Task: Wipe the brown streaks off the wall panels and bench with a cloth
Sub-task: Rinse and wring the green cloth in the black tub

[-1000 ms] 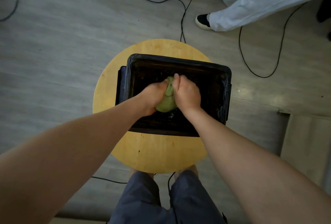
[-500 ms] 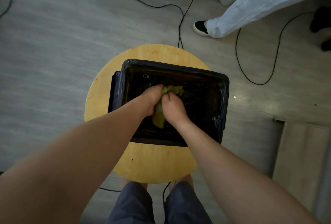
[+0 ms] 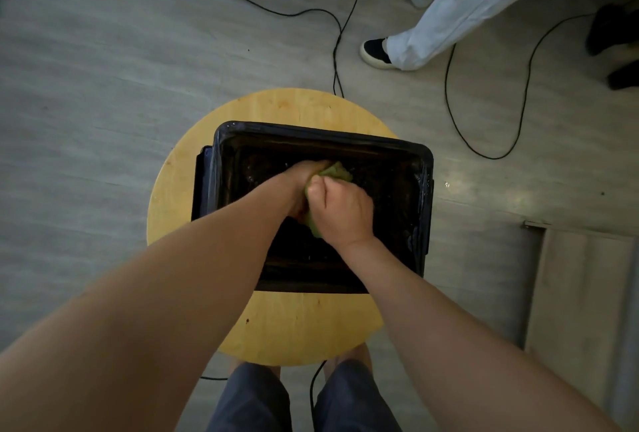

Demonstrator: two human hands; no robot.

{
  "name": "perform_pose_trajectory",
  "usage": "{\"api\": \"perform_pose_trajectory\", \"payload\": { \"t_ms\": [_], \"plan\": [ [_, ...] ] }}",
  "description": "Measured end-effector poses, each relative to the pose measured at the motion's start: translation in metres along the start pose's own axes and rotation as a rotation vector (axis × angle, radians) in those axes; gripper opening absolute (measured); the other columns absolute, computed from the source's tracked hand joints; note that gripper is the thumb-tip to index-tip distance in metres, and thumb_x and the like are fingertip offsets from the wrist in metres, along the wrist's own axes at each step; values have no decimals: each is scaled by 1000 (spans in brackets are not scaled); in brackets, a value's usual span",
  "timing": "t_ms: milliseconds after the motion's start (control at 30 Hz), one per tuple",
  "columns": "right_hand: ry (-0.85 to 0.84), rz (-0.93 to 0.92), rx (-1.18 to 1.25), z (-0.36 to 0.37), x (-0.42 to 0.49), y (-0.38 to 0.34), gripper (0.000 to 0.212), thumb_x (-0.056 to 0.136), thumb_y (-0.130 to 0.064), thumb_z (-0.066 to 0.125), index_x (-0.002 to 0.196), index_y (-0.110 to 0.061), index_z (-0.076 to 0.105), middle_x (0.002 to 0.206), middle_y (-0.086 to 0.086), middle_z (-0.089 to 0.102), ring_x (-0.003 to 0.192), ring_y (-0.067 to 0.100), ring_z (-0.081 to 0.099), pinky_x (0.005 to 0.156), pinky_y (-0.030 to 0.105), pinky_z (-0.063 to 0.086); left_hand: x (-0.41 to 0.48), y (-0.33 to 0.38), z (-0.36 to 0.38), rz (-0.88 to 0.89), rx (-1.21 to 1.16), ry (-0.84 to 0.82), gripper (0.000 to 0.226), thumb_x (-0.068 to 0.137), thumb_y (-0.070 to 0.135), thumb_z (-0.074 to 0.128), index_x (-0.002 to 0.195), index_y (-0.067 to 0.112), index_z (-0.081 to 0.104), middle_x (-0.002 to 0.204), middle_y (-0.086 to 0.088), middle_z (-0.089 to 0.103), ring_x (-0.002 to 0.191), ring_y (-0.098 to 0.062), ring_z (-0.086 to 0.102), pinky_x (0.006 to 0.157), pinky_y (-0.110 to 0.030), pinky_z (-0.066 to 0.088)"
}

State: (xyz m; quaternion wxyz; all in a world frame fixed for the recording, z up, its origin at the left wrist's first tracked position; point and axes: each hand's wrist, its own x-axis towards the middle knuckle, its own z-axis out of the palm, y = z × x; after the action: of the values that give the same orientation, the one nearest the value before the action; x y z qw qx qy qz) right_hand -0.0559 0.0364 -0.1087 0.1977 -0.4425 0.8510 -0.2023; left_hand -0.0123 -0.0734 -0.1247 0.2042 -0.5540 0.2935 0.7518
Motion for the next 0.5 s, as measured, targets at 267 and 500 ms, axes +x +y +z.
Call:
{"api": "perform_pose_trajectory", "payload": {
  "t_ms": [267, 500],
  "plan": [
    [41, 269, -137, 15, 7, 46, 51, 108, -34, 33, 83, -5, 67, 74, 17, 68, 65, 38, 65, 52, 35, 43, -15, -24, 0, 40, 56, -138, 30, 102, 39, 58, 92, 15, 73, 96, -8, 76, 85, -22, 74, 76, -35, 61],
    [-163, 845, 184, 18, 8, 34, 52, 109, -51, 29, 150, -20, 39, 147, 23, 41, 131, 45, 48, 105, 50, 41, -35, -34, -33, 26, -123, 112, 30, 105, 41, 46, 115, 21, 67, 113, -10, 74, 104, -32, 68, 91, -53, 55]
  ]
}}
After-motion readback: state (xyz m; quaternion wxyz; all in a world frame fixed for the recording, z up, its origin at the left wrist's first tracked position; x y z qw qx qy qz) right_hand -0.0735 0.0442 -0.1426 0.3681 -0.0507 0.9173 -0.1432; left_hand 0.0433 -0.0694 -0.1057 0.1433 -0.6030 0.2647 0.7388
